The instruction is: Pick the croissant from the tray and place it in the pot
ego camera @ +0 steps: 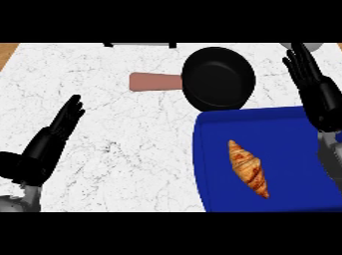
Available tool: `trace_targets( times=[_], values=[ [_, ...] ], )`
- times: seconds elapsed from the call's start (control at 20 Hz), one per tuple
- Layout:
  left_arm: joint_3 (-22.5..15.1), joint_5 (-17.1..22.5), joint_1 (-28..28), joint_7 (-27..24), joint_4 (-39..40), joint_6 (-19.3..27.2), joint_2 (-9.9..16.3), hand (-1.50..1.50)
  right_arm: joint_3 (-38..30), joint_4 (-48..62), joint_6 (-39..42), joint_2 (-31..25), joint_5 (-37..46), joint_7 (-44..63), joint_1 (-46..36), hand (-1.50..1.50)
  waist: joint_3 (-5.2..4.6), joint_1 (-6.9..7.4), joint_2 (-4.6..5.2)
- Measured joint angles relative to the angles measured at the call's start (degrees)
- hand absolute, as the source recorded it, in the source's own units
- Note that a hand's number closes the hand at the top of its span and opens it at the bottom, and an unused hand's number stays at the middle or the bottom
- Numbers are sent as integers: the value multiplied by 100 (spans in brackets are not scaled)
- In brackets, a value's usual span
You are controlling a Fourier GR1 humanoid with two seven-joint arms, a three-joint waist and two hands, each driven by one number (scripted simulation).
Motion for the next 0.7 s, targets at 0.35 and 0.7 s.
trace_targets(
  times=[0.35,0.7],
  values=[
    [515,45,-379,202,22,461,-95,0,914,95,1266,-617,1002,-184,-989,150,-26,251,37],
    [825,103,-719,601,140,875,-263,0,1518,1161,1620,-742,2397,-2039,-1359,-150,16,132,94]
  ],
)
